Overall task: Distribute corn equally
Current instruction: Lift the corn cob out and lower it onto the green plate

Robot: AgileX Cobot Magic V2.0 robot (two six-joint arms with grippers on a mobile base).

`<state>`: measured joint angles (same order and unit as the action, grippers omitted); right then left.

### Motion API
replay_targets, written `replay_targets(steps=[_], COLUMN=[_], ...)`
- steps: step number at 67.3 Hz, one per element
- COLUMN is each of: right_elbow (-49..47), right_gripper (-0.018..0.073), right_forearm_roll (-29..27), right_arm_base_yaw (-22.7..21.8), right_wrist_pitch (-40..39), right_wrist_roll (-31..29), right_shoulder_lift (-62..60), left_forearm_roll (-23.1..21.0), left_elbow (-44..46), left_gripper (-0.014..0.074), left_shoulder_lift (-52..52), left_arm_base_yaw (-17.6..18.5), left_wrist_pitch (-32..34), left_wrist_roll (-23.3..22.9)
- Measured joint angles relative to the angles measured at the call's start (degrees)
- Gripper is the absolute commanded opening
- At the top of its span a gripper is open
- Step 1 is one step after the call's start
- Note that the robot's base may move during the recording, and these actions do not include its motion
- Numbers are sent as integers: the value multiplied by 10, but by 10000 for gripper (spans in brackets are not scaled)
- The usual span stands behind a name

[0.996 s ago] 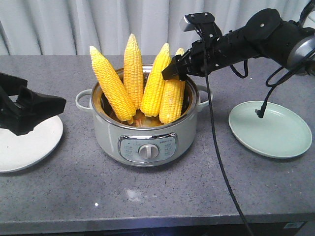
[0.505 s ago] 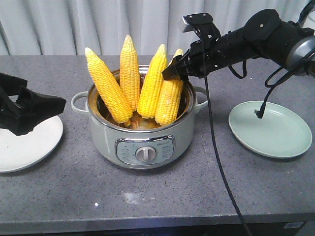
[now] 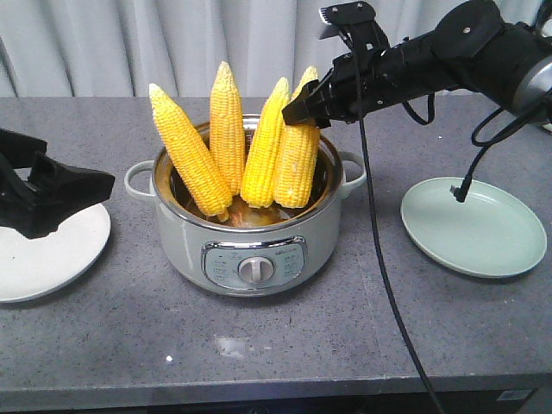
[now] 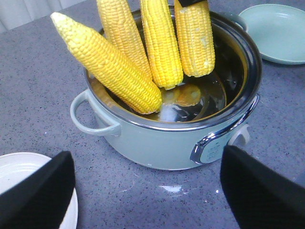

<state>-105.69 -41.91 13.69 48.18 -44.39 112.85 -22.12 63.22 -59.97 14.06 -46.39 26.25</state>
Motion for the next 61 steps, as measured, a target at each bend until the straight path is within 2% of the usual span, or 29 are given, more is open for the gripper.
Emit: replay_targets(steps=[20,32,41,61], right_elbow=[0,0,0,-1], right_gripper=[239,240,242,246], right_forearm_roll=[9,67,149,412], right_arm_base_yaw=[0,0,0,0], right_wrist_pitch=[1,9,34,112], right_wrist_roll=[5,45,119,299], right_shoulder_lift=[-63,-130,-192,-256], left_forearm_roll=[0,0,0,0], left_elbow=[0,0,0,0], left_gripper=[584,584,584,584], left_shoulder_lift=[0,0,0,0], left_arm_base_yaw=[0,0,0,0], left_wrist_pitch=[0,0,0,0], left_wrist_roll=[0,0,0,0])
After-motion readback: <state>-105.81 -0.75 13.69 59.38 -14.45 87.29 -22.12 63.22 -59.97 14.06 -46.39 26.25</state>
